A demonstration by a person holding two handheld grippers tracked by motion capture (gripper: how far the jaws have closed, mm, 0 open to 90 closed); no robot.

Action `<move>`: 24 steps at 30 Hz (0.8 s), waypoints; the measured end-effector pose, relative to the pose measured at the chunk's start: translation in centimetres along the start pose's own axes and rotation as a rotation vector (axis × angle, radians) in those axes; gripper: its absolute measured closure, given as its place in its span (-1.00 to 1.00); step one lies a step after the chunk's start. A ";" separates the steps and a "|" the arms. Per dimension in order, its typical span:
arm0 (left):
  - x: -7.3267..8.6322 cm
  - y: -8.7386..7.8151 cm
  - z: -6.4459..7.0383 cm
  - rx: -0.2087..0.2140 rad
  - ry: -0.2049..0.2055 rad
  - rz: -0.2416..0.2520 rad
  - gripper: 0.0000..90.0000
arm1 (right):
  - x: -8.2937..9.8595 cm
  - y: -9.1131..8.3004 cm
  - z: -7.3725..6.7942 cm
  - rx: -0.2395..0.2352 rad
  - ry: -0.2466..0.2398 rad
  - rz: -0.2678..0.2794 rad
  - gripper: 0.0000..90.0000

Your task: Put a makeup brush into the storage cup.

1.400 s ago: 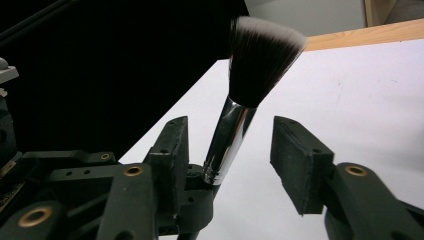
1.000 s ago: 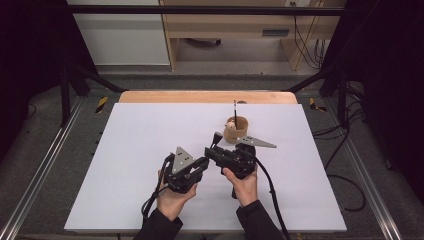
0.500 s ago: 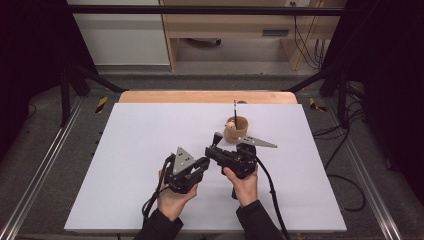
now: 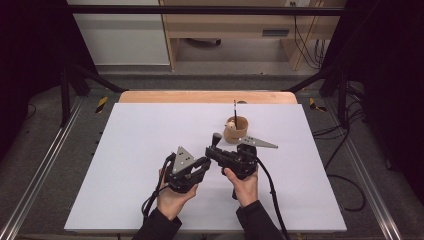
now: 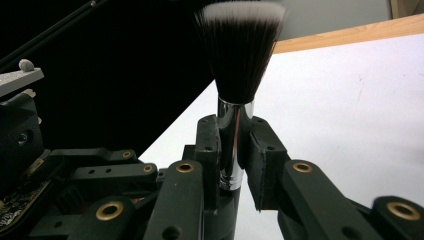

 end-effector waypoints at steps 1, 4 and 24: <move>-0.1 -0.1 0.0 0.003 -0.001 -0.001 0.55 | 0.0 -0.1 0.0 0.002 -0.006 0.006 0.72; -0.3 -0.4 -0.2 0.002 0.018 0.005 0.39 | -0.2 -0.4 0.1 0.015 -0.010 0.017 0.72; 0.2 -3.2 -4.2 0.045 0.029 0.025 -0.39 | -1.0 -2.5 1.3 0.103 -0.066 0.058 0.72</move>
Point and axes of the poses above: each handheld gripper's, and its own axes: y roughly forward along the jaws, x roughly out of its underside, z roughly to its right, the point moved 2 cm from there along y, roughly forward along the jaws, and after that the axes turned 7 degrees about -z, right-handed, at the moved point
